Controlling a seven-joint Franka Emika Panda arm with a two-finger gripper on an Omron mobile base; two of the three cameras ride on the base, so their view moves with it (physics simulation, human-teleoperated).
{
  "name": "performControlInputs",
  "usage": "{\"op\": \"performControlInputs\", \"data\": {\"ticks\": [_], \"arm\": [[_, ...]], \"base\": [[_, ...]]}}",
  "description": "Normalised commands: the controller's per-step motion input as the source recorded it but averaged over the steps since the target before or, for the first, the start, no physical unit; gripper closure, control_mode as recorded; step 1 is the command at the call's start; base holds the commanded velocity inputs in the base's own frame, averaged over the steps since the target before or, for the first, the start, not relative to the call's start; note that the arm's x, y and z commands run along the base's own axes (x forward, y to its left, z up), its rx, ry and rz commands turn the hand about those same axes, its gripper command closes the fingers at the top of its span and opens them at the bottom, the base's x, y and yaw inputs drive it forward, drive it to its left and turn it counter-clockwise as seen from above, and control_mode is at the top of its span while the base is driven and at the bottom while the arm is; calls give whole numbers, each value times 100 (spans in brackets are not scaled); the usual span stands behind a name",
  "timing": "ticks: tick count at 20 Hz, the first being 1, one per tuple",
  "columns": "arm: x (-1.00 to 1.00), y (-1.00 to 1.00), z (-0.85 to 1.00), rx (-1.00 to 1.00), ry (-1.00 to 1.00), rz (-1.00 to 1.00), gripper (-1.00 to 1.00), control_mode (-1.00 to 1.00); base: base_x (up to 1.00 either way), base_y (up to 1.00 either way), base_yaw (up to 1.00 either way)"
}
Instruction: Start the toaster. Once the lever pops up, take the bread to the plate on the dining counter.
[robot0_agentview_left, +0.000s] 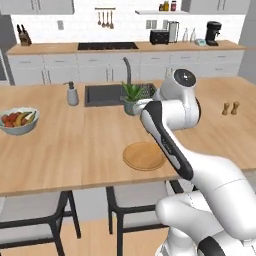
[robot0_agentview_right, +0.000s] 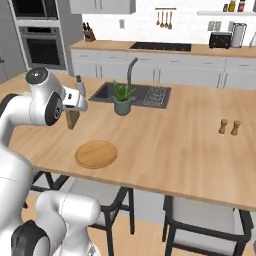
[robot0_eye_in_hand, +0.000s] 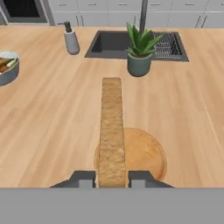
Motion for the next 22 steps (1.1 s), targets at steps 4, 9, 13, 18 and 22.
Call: {"op": "performControlInputs", "data": {"ticks": [4,9,13,18,22], "arm": [[0,0,0,0,0,0,100,100],[0,0,0,0,0,0,100,100],[11,11,-21,0,4,-13,100,-100],[1,9,-27,2,20,0,100,-100],[8,6,-23,25,21,4,100,-100]], "base": [[57,23,-64],[49,35,-57],[0,0,0],[0,0,0],[0,0,0]]}}
